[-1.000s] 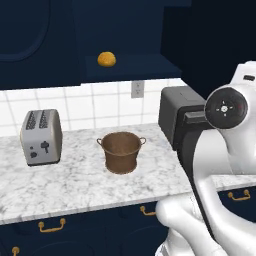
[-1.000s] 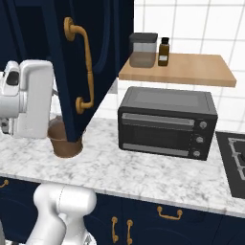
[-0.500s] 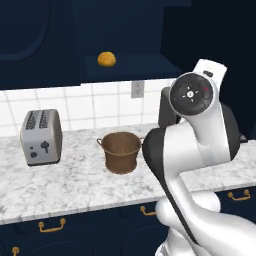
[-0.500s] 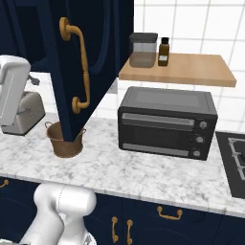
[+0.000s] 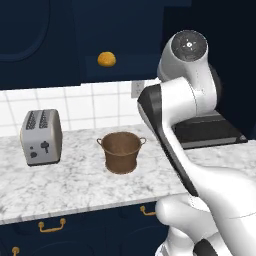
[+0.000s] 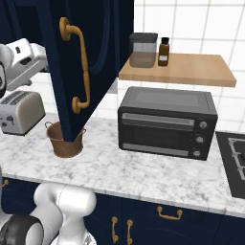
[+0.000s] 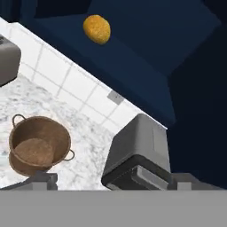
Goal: Open the cabinet, pick up the bread from the cabinet and place it in the basket. Then move the basket to the dining counter.
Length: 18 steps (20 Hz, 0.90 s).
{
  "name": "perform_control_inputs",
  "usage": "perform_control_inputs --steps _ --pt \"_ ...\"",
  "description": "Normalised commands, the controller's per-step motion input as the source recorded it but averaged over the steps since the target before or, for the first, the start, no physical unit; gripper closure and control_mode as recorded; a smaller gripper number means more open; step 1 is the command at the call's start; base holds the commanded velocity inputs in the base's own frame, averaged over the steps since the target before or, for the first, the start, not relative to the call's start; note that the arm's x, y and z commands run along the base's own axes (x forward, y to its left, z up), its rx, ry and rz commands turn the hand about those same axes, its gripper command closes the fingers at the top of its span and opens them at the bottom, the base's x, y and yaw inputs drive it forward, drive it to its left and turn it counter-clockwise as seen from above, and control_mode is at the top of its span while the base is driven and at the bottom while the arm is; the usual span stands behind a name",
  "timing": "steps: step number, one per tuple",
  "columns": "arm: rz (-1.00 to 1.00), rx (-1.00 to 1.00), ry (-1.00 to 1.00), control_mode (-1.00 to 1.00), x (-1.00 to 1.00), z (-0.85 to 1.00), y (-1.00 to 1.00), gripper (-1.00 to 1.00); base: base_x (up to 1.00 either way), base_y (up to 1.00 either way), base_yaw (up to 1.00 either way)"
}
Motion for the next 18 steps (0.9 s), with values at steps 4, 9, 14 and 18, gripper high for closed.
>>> perform_control_inputs --steps 4,9,14,18 --pt "0.0 0.6 -0.08 -1.0 1.0 0.01 0.13 -1.0 0.0 0.0 0.0" --pt "0.0 0.43 0.02 -1.0 0.89 0.26 0.22 -1.0 0.0 0.0 0.0" --pt "0.05 0.12 0.16 -1.0 0.7 0.18 0.27 -1.0 0.0 0.0 0.0" --pt "0.05 0.0 0.13 -1.0 0.91 -0.09 0.43 -1.0 0.0 0.0 0.0"
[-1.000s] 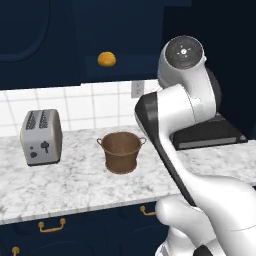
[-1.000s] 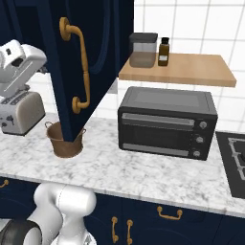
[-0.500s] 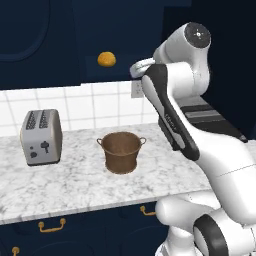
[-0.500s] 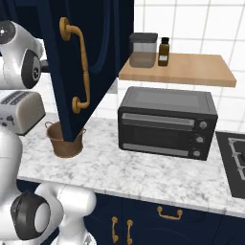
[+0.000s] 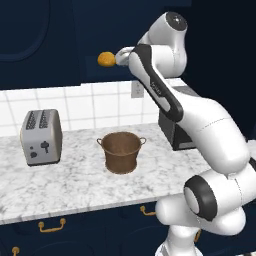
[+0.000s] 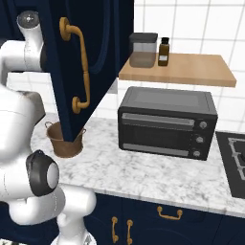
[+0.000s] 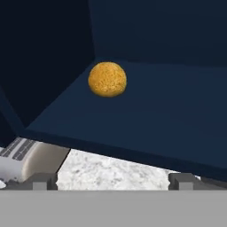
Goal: Open the cabinet, pick up the bread from the cabinet and place it in the basket. Then move the basket to the dining counter.
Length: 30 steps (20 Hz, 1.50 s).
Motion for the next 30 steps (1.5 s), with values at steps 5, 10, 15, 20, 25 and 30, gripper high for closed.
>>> perform_control_inputs --steps 5,10,15,20,25,30 --pt "0.02 0.0 0.0 -1.0 0.67 0.0 0.28 -1.0 0.0 0.0 0.0" --pt "0.02 0.0 -0.01 -1.0 0.62 -0.13 0.2 -1.0 0.0 0.0 0.0" --pt "0.03 0.0 -0.01 -1.0 0.48 -0.2 0.16 -1.0 0.0 0.0 0.0" --pt "0.02 0.0 -0.01 -1.0 0.4 -0.13 0.13 -1.0 0.0 0.0 0.0" --pt "0.0 0.0 0.0 -1.0 0.33 -0.04 0.06 -1.0 0.0 0.0 0.0" --pt "0.0 0.0 0.0 -1.0 0.29 -0.05 0.12 -1.0 0.0 0.0 0.0"
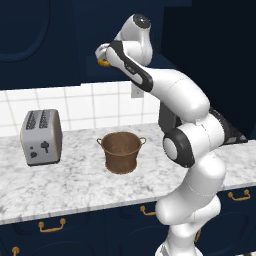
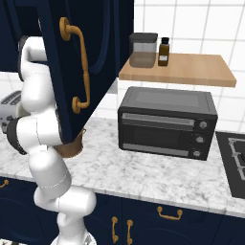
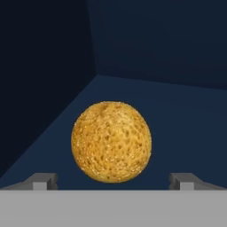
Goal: Open the cabinet, pick up the bread from the cabinet and place it in the basket. Then move the basket to the dining counter.
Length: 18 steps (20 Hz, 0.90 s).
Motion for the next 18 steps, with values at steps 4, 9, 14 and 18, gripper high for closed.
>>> perform_control_inputs --steps 4,9,14,18 --pt "0.0 0.0 0.0 -1.0 0.36 -0.06 0.15 -1.0 0.0 0.0 0.0" --pt "0.0 0.0 0.0 -1.0 0.34 -0.06 0.09 -1.0 0.0 0.0 0.0" --pt "0.0 0.0 0.0 -1.0 0.21 -0.12 0.08 1.0 0.0 0.0 0.0" --pt "0.0 0.0 0.0 -1.0 -0.06 -0.17 0.02 1.0 0.0 0.0 0.0"
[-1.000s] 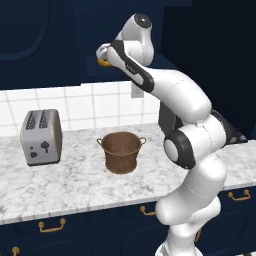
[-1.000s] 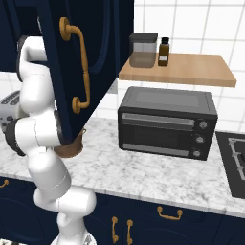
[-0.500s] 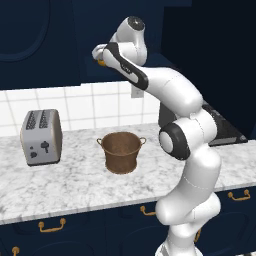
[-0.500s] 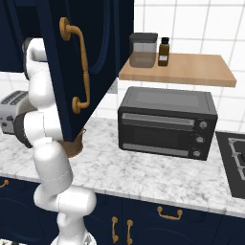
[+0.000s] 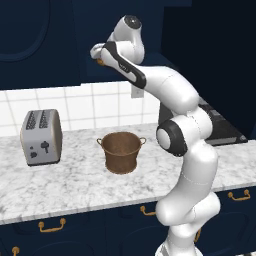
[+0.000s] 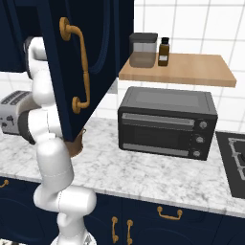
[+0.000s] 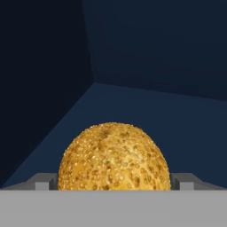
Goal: Open the cabinet, pick up the bread from the cabinet and place it in the basket. Then move the basket to the dining counter.
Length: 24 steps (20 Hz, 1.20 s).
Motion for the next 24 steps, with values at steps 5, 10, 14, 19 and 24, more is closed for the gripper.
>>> perform_control_inputs --steps 5,10,14,19,24 --pt "0.0 0.0 0.0 -1.0 -0.69 -0.23 0.0 1.0 0.0 0.0 0.0" --pt "0.0 -0.01 -0.01 -1.0 -1.0 -0.12 -0.01 1.0 0.0 0.0 0.0" --pt "0.0 0.0 0.0 -1.0 -1.0 0.0 -0.17 1.0 0.0 0.0 0.0" --pt "0.0 0.0 0.0 -1.0 -1.0 0.0 -0.42 1.0 0.0 0.0 0.0" --pt "0.0 0.0 0.12 -1.0 -1.0 -0.19 -0.43 1.0 0.0 0.0 0.0"
